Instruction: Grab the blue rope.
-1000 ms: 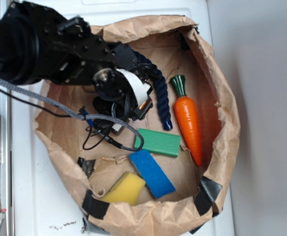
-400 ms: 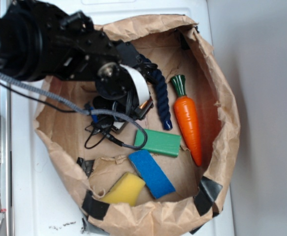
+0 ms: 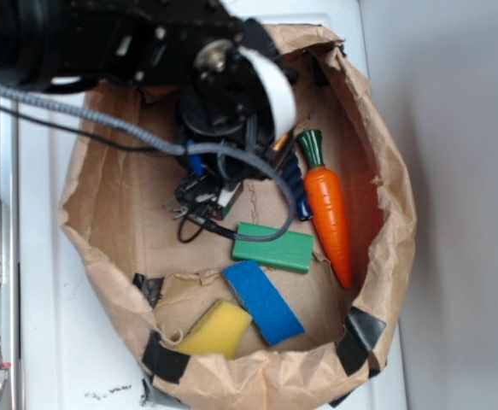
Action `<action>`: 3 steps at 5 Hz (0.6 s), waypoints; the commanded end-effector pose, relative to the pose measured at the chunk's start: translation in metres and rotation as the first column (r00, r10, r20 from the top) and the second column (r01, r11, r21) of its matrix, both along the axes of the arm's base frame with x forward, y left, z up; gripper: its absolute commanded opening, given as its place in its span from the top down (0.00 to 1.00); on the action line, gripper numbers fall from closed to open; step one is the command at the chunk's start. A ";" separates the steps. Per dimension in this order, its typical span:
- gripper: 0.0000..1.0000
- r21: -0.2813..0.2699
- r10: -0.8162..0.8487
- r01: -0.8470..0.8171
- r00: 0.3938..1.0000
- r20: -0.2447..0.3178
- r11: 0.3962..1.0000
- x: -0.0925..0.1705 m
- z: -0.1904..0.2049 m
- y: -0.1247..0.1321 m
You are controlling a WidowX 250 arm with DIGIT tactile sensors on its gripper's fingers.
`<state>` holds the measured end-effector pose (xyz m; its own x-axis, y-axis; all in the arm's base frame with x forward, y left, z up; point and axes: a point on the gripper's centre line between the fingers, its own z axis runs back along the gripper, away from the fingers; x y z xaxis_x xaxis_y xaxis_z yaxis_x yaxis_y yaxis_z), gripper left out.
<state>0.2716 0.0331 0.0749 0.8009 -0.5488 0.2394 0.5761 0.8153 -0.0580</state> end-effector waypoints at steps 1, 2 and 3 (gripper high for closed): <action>1.00 0.018 0.094 -0.095 0.995 0.040 0.995 0.008 0.071 0.003; 1.00 0.018 0.088 -0.089 0.995 0.053 0.996 0.004 0.075 -0.004; 1.00 0.041 0.051 -0.055 0.995 0.080 0.998 0.000 0.071 -0.010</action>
